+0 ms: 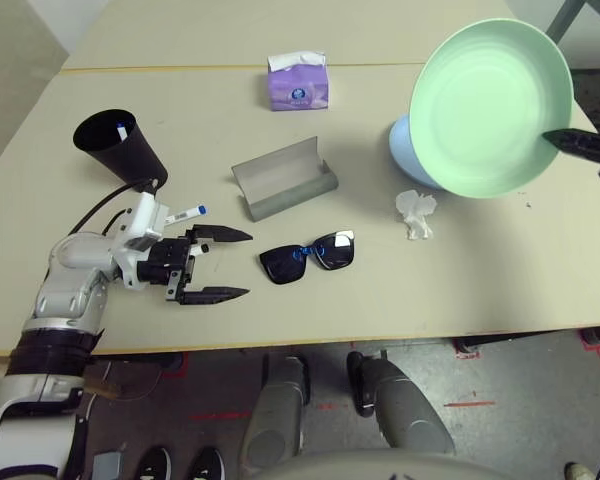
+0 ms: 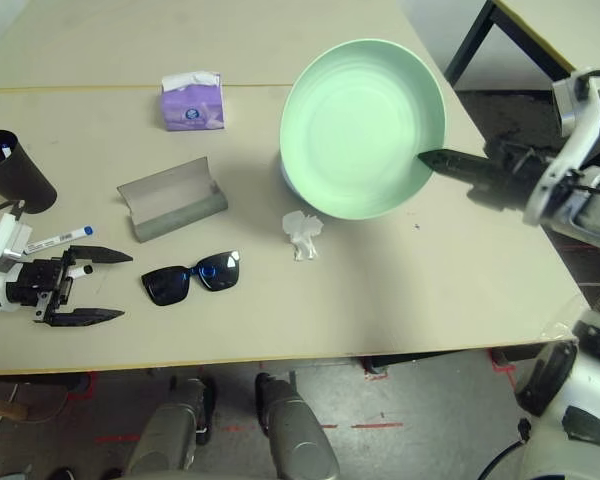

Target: Organize and tidy the items on the table.

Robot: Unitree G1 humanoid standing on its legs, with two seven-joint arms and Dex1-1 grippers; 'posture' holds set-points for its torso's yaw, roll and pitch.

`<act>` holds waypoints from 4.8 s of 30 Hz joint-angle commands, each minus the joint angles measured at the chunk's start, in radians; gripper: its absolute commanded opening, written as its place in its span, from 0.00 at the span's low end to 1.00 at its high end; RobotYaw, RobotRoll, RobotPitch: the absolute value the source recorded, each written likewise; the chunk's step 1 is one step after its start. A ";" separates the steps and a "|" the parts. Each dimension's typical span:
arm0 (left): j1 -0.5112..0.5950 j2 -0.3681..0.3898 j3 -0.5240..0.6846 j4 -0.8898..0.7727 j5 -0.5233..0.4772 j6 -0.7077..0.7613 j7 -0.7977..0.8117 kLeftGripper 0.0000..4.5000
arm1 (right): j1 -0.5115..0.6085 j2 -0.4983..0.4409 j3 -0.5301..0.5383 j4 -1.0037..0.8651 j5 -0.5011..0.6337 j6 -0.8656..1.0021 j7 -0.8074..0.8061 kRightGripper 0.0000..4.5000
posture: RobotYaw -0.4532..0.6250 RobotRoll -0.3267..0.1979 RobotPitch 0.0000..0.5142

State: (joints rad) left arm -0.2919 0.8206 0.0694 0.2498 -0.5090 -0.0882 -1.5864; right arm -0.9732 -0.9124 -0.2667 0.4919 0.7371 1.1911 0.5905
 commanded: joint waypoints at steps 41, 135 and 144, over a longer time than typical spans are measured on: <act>0.085 0.006 0.041 -0.110 0.003 0.033 0.048 1.00 | -0.205 0.022 0.192 0.479 -0.536 -0.438 0.408 0.99 | 0.42 0.62 0.52; 0.165 -0.020 0.212 -0.217 -0.033 0.053 0.289 1.00 | 0.291 0.346 0.171 -0.373 -0.512 -0.912 0.068 0.01 | 0.47 0.62 0.50; 0.197 -0.021 0.233 -0.248 -0.038 0.050 0.319 1.00 | 0.116 0.316 0.239 0.137 -0.683 -1.104 0.037 0.01 | 0.51 0.62 0.49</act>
State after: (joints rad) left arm -0.1176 0.7991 0.2931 0.0241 -0.5514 -0.0359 -1.2689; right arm -0.8516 -0.5910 -0.0481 0.5860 0.0783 0.1117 0.6248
